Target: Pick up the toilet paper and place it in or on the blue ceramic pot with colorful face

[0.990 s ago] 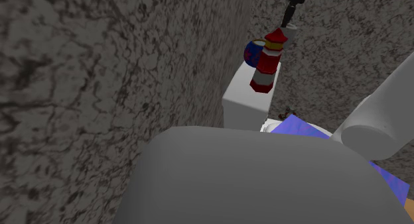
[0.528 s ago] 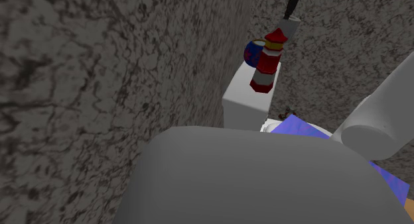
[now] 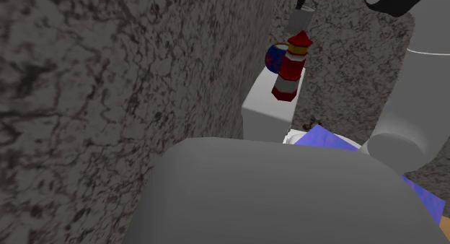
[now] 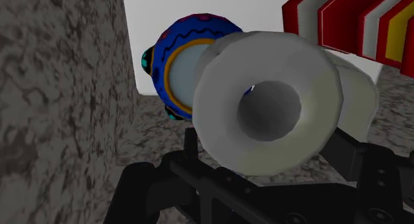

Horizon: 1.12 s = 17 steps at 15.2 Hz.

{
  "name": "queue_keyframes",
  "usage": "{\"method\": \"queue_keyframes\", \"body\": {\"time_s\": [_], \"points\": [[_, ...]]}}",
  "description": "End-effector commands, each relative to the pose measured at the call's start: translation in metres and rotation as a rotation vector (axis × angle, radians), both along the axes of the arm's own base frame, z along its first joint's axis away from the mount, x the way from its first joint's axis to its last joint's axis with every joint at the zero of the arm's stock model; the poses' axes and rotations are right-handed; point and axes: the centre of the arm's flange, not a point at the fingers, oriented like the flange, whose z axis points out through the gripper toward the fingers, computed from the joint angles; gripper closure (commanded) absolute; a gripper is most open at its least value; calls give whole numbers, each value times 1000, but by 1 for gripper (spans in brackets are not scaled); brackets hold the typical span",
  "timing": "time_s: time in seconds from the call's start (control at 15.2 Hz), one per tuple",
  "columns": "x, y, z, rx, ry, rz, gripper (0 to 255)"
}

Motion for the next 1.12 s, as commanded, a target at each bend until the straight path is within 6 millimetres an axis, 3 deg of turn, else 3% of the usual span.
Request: {"method": "queue_keyframes", "body": {"time_s": [0.0, 0.13, 1.06], "points": [[29, -4, 8, 2, 0, 5, 255], [62, -13, 16, 2, 0, 5, 255], [62, -13, -58, 2, 0, 5, 255]]}}
